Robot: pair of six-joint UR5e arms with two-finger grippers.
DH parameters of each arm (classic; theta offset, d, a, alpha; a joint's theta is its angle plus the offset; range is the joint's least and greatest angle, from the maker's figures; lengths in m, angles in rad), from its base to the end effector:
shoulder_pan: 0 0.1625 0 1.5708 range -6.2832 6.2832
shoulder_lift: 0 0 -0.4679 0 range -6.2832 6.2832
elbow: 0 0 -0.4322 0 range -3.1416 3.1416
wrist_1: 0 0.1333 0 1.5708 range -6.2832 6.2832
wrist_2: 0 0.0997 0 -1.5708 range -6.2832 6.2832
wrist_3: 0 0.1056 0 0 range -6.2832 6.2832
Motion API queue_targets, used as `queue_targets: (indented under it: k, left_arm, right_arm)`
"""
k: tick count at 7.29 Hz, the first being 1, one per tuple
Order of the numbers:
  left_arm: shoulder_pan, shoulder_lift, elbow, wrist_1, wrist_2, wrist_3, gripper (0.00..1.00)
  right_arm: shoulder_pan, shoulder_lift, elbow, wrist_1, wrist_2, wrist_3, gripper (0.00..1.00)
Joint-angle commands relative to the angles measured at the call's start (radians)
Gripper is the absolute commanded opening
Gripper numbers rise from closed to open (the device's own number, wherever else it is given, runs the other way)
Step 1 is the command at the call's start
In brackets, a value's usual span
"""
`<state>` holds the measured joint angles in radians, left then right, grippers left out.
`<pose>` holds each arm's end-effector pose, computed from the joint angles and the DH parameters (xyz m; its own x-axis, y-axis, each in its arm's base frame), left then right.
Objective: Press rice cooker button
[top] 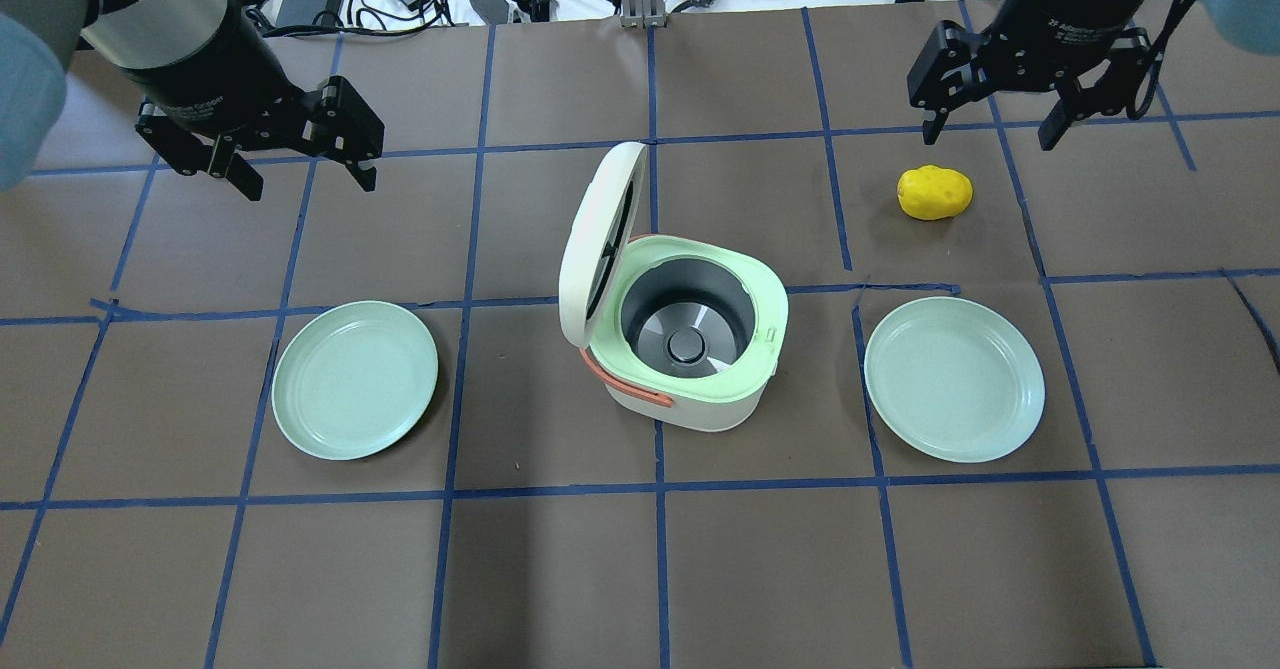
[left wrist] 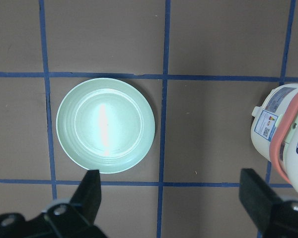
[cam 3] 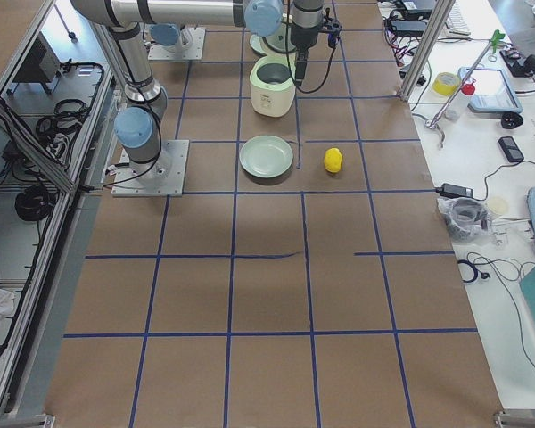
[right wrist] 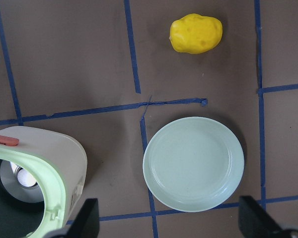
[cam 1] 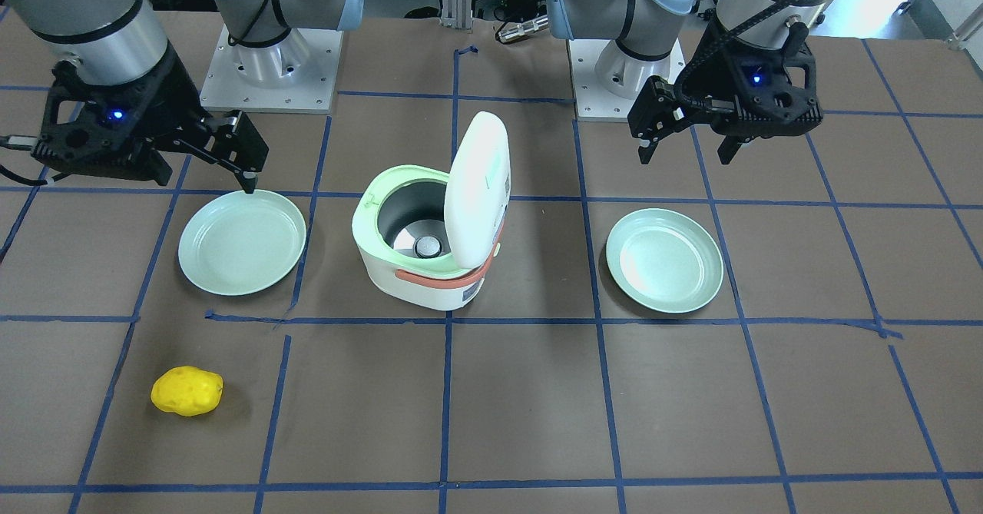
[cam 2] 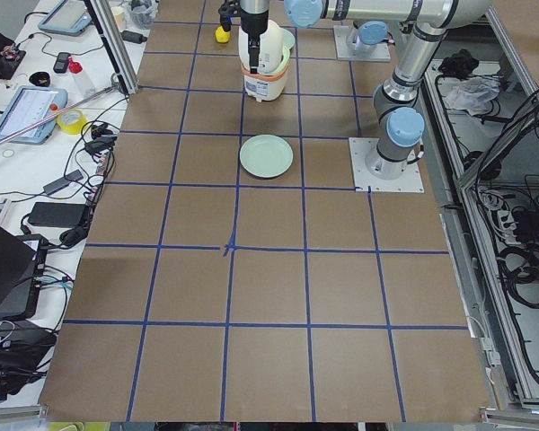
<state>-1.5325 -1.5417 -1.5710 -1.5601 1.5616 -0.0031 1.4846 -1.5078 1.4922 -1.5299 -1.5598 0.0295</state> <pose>-0.1142 -0.5270 0.5411 -0.9991 -0.0410 0.0093 -0.0414 0.9984 -0.0395 0.0859 -0.5681 0.5281 -0.9932 0.1157 -0.0102 0.1154 0.9930 0.0256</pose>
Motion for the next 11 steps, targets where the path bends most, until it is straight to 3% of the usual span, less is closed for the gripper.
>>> queue_targets:
  k: [1,11]
  left_arm:
    - [0.000,0.000,0.000,0.000,0.000,0.000,1.00]
    - [0.000,0.000,0.000,0.000,0.000,0.000,1.00]
  right_arm:
    - [-0.003,-0.005,0.000,0.005,-0.037,0.004,1.00]
    - [0.025,-0.003,0.019,0.039,-0.014,0.009,1.00]
